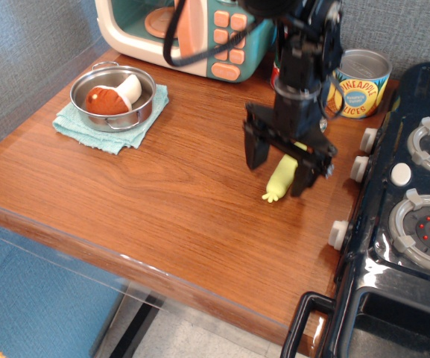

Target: Slide the yellow spoon closer to the silver pot.

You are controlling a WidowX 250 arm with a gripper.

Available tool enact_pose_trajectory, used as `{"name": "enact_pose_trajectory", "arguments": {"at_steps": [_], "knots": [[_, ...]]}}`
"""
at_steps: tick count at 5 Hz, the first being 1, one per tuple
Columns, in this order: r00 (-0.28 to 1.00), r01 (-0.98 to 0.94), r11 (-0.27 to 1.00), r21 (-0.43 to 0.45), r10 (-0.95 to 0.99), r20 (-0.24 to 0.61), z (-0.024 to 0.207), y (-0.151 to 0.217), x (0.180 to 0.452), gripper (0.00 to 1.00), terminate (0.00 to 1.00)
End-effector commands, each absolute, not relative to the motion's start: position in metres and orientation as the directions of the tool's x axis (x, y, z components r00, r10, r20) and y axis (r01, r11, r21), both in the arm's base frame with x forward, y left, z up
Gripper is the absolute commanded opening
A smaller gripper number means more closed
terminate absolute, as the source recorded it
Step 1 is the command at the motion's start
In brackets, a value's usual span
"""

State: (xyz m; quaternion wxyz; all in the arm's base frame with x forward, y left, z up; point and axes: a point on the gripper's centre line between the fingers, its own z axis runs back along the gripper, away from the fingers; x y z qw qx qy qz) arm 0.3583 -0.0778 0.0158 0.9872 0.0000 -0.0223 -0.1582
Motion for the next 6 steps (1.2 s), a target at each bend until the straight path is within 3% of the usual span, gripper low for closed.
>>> {"name": "enact_pose_trajectory", "arguments": {"at_steps": [1,3,4,6], "knots": [[0.942,0.314,0.949,0.028,-0.315,0.116,0.027,-0.086,0.361,0.00,0.00],[0.941,0.297,0.953,0.058,-0.303,0.149,0.046,-0.074,0.361,0.00,0.00],[0.948,0.251,0.965,0.070,-0.260,0.184,0.062,-0.051,0.361,0.00,0.00],[0.976,0.089,0.993,0.074,-0.102,0.194,0.067,0.024,0.367,0.00,0.00]]}}
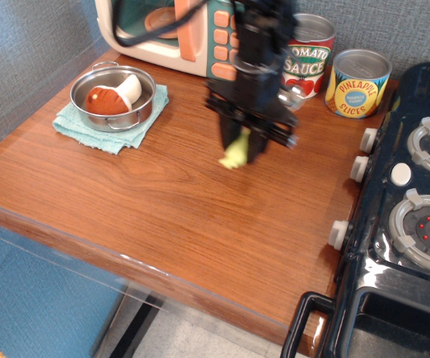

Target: Slide the yellow spoon closer to the silver pot.

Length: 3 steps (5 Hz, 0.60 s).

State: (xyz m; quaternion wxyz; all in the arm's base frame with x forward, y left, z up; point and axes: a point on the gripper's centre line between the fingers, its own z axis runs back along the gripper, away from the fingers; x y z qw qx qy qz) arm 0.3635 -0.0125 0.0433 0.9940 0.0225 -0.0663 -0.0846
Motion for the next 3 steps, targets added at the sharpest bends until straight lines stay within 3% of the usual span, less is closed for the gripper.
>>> {"name": "enact_pose_trajectory", "arguments": {"at_steps": [1,3], "knots": [[0.985,0.050,0.997,0.064,-0.060,0.159,0.058,0.048,0.369,0.00,0.00],[0.992,0.065,0.995,0.079,-0.073,0.100,0.045,0.052,0.369,0.00,0.00]]}}
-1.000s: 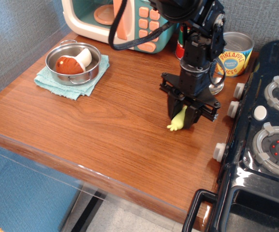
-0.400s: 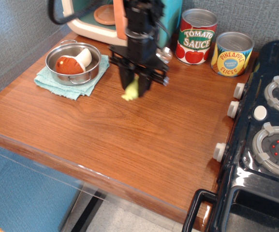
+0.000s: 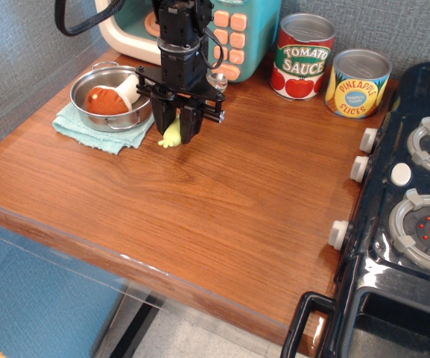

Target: Slide the yellow spoon closer to the silver pot.

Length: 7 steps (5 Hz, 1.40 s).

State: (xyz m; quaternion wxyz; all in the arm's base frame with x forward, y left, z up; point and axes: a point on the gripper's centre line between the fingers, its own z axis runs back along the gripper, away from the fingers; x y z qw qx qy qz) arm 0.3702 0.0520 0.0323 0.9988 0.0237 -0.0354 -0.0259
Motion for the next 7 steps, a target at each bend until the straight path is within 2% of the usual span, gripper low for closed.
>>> {"name": "enact_pose_trajectory", "arguments": {"at_steps": [1,3,4,7], "knots": [[0.994,0.069,0.994,0.087,-0.076,0.081,0.0402,0.0498,0.3639,0.00,0.00],[0.995,0.062,0.994,0.089,-0.069,0.078,0.0404,0.0513,0.3637,0.00,0.00],[0.995,0.056,0.995,0.083,-0.062,0.075,0.0394,0.0519,0.3633,1.00,0.00],[0.992,0.063,0.994,0.087,-0.072,0.103,0.0481,0.0497,0.3598,1.00,0.00]]}}
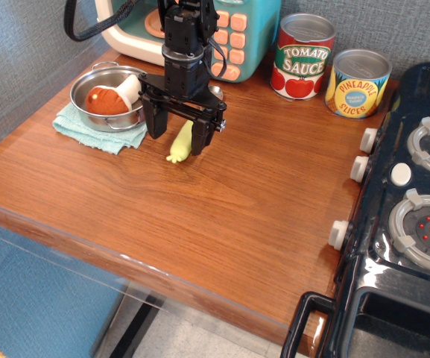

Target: Slide the yellow spoon closer to the silver pot.

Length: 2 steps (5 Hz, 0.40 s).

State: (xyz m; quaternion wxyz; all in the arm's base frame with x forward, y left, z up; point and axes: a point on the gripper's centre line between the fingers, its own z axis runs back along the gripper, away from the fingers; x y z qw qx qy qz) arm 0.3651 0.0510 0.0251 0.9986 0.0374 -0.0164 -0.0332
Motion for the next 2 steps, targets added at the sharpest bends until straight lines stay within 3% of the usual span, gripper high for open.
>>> {"name": "enact_pose_trajectory", "arguments": {"at_steps": [1,2], "knots": [[0.992,0.059,0.995,0.085,-0.068,0.106,0.0498,0.0492,0.3590,1.00,0.00],[0.988,0.081,0.993,0.089,-0.092,0.123,0.0556,0.0434,0.3579,1.00,0.00]]}}
